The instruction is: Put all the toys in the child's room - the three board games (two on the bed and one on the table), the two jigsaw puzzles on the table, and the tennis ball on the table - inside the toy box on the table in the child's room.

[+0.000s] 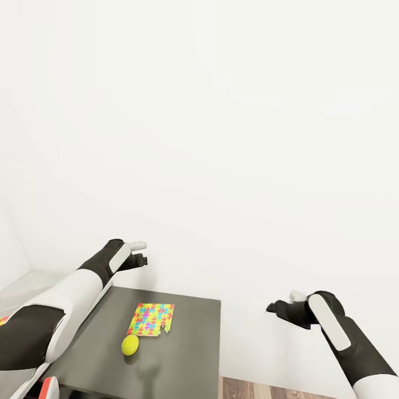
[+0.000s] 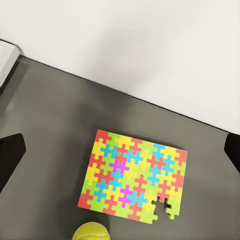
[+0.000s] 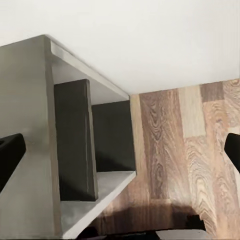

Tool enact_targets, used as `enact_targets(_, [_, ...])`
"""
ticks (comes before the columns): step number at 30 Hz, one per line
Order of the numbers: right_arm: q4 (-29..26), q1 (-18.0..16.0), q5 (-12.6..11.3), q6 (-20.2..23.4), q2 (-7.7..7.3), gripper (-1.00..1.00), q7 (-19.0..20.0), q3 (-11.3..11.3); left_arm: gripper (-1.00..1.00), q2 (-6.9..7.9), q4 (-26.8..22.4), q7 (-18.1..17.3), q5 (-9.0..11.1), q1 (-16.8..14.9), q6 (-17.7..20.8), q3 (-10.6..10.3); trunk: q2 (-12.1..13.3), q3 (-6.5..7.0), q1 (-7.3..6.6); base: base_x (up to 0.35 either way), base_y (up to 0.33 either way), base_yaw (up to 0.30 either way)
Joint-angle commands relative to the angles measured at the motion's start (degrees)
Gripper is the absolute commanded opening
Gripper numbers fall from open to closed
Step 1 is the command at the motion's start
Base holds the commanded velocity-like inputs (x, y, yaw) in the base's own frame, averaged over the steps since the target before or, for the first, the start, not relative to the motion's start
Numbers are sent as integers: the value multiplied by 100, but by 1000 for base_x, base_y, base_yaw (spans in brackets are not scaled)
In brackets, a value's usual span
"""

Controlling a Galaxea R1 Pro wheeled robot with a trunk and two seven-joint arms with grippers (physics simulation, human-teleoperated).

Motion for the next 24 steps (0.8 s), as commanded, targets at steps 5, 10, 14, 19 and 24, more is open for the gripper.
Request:
enact_targets(5, [221,-1,-38,14,-382,100,1393,-61,100,7,-9,41,61,0,17,-41,-5,-3,2,1,1,0])
enact_targets(10, [436,-2,-15,-1,-543,100,2225,-89,100,2,-9,41,64,0,17,-41,-5,-3,2,0,0,0])
enact_targets(14, [506,-1,1,-3,-586,100,2485,-98,100,0,-6,39,68,0,22,-41,-5,-3,2,57,29,0])
enact_targets(19, [519,-1,-1,3,-593,100,2549,-100,100,0,5,34,69,0,19,-41,-5,-3,2,162,108,0])
enact_targets(24, [523,-2,-4,5,-592,100,2564,-100,100,-7,8,30,69,0,18,-44,-5,-3,2,64,40,0])
